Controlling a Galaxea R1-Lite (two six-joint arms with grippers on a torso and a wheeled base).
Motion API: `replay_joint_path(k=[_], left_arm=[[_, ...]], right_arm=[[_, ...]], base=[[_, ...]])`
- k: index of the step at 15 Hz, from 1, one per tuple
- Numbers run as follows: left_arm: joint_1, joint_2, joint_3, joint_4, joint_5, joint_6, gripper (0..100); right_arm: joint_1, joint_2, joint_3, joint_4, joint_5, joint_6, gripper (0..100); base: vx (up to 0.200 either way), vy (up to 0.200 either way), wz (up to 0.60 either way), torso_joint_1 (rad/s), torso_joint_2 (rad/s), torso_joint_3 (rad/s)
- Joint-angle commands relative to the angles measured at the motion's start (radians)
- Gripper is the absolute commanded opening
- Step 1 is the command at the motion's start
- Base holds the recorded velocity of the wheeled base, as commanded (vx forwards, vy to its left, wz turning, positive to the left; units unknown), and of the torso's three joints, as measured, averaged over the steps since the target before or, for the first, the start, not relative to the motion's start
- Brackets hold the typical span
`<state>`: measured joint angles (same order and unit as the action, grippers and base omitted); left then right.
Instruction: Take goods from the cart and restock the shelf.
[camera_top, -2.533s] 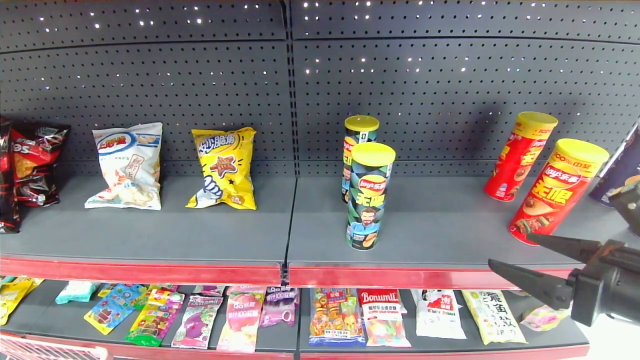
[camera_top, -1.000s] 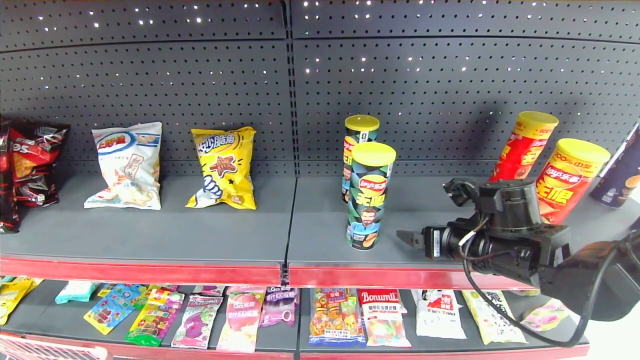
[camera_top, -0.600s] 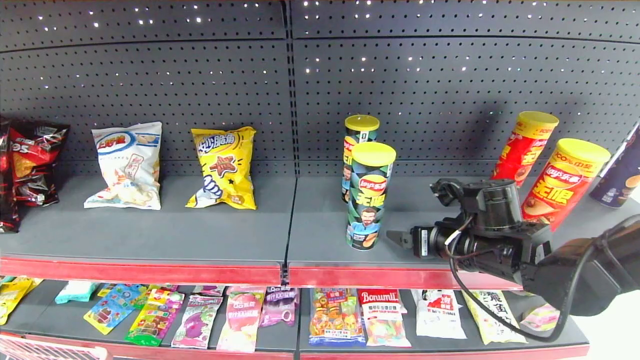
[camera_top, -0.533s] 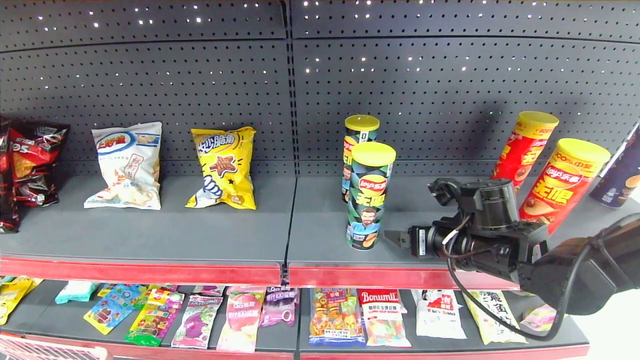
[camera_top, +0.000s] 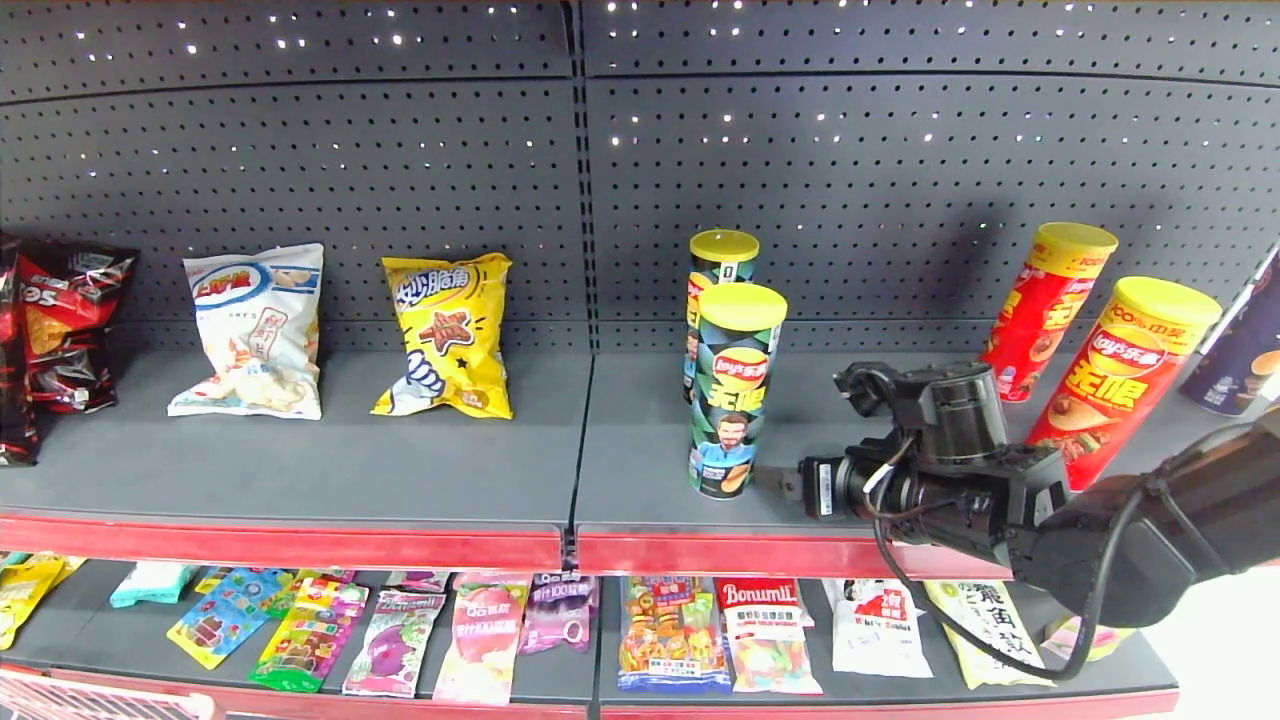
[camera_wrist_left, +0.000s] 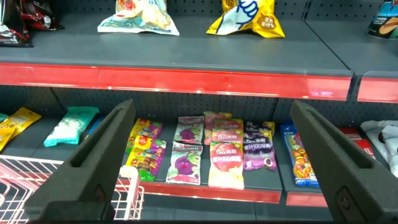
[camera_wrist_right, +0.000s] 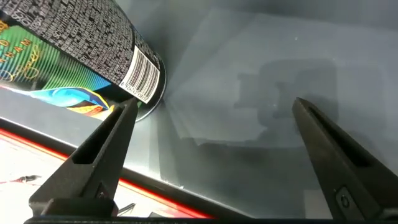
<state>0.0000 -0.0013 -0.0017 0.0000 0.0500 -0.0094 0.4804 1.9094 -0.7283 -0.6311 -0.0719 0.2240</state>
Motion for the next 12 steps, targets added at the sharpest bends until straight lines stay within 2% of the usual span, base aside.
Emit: replay_joint_path(k=[1, 12], left_arm=[[0.0, 0.001, 0.0, 0.0, 0.001, -0.001, 100], [0.0, 0.001, 0.0, 0.0, 0.001, -0.001, 100]], right_arm=[[0.001, 0.007, -0.005, -0.001, 0.0, 0.0, 100], [-0.039, 0.025, -0.029, -0.001, 0.0, -0.008, 100]], base=[[0.0, 0.0, 0.0, 0.0, 0.0, 0.0], [0.0, 0.0, 0.0, 0.0, 0.0, 0.0]])
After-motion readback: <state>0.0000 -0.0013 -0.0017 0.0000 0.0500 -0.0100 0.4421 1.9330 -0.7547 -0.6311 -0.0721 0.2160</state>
